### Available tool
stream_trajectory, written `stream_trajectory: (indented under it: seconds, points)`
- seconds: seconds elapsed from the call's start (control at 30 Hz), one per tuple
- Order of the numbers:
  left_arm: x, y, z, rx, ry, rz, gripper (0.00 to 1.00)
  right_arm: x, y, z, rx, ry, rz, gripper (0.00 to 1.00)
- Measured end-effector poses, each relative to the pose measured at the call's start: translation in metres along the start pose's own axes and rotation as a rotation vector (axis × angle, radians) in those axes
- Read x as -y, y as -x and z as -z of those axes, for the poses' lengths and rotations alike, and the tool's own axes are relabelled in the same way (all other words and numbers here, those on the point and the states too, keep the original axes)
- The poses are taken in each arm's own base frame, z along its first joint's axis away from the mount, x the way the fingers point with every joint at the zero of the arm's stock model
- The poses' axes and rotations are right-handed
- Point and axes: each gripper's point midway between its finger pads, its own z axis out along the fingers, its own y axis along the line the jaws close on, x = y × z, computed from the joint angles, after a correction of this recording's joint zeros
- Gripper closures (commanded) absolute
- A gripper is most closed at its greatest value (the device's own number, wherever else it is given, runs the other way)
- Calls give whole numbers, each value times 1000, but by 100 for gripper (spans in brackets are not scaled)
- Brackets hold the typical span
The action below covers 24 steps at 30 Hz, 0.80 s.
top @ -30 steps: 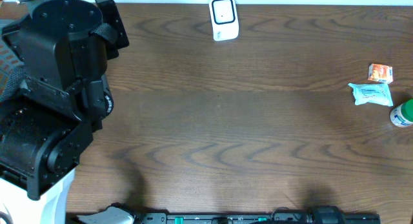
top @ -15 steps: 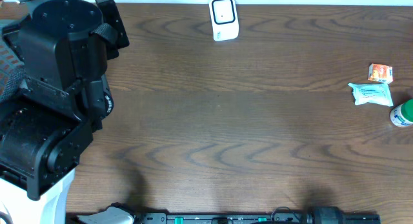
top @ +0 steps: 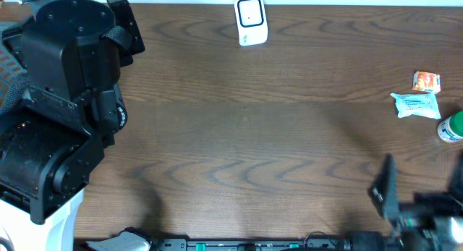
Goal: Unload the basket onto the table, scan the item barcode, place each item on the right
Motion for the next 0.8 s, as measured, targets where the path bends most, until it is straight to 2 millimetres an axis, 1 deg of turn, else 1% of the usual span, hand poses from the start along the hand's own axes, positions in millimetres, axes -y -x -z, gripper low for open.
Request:
stream_trajectory:
  seconds: [0.1,0.2,0.37,0.47,0.63,0.8]
  points:
    - [0,0,0,0,0,0,2,3,-51,-5,-90,-15,-28,1]
    - [0,0,0,0,0,0,2,4,-100,-3,-183,-23,-50,1]
    - [0,0,0,0,0,0,2,4,-163,5,-310,-30,-64,1]
    - [0,0,0,0,0,0,2,4,-192,13,-372,-35,-71,1]
    - [0,0,0,0,0,0,2,5,-224,22,-439,-42,-75,1]
    - [0,0,0,0,0,0,2,4,-261,38,-546,-47,-82,1]
